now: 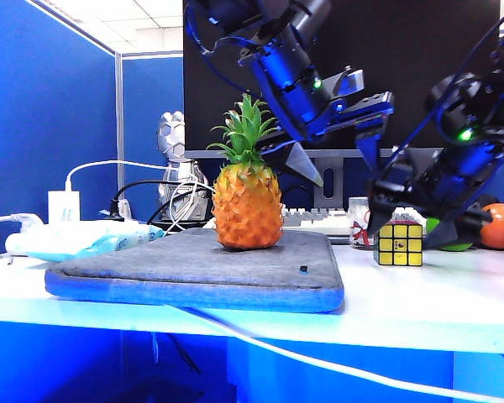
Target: Rotate the Rubik's Cube so that its red face is facing towards you.
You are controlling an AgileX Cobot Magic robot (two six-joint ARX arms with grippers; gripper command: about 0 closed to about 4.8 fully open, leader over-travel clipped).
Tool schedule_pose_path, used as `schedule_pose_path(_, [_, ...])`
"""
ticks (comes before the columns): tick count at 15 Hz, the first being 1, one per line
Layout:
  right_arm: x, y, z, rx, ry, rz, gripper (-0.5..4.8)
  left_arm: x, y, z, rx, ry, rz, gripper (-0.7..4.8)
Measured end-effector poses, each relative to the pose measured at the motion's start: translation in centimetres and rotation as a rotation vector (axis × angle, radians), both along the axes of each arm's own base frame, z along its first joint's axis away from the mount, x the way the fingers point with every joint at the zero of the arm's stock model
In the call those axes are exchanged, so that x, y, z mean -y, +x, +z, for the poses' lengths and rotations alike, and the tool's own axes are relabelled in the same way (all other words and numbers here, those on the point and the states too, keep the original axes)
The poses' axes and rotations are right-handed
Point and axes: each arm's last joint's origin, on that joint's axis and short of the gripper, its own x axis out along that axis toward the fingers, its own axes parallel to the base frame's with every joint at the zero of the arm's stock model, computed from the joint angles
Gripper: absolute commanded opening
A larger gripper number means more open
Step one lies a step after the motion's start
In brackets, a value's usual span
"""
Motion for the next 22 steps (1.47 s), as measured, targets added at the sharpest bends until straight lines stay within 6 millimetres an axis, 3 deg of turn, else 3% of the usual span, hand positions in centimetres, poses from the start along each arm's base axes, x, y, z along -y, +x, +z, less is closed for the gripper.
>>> schedule_pose_path(1, [-0.2,0.3,-0.1,-0.018,-0.007,-0.001,2.77,0.0,0.0,0.0,0.0,0.0,0.0,4.79])
schedule_pose_path(2, [-0.3,0.4,-0.2,-0.025,-0.008,-0.001,2.04,0.0,0.0,0.0,-0.002,0.0,-0.001,4.79])
schedule_pose_path(4, [-0.3,0.4,-0.1,-0.017,-0.008,0.0,1.01,-0.3,0.3,0.0,-0.007,-0.006,-0.001,4.79])
schedule_pose_path(5, [-0.3,0.4,0.0,-0.017,-0.008,-0.001,0.76,-0.4,0.4,0.0,-0.01,-0.004,0.001,4.79])
schedule_pose_path(11, [-0.2,0.2,0.6,-0.032,-0.027,0.014,0.73,-0.5,0.2,-0.2,-0.024,0.009,-0.001,4.79])
schedule_pose_path(12, [-0.2,0.3,1.0,-0.028,-0.028,0.014,0.03,-0.5,0.2,-0.1,-0.024,0.009,-0.001,4.79])
schedule_pose_path(17, [0.3,0.2,5.4,0.111,-0.037,0.01,-0.06,-0.7,0.1,0.0,-0.04,0.019,-0.002,4.79])
schedule_pose_path(22, [1.1,-1.8,10.1,0.318,-0.041,-0.043,-0.06,-3.4,2.0,1.1,-0.054,-0.03,0.048,4.79])
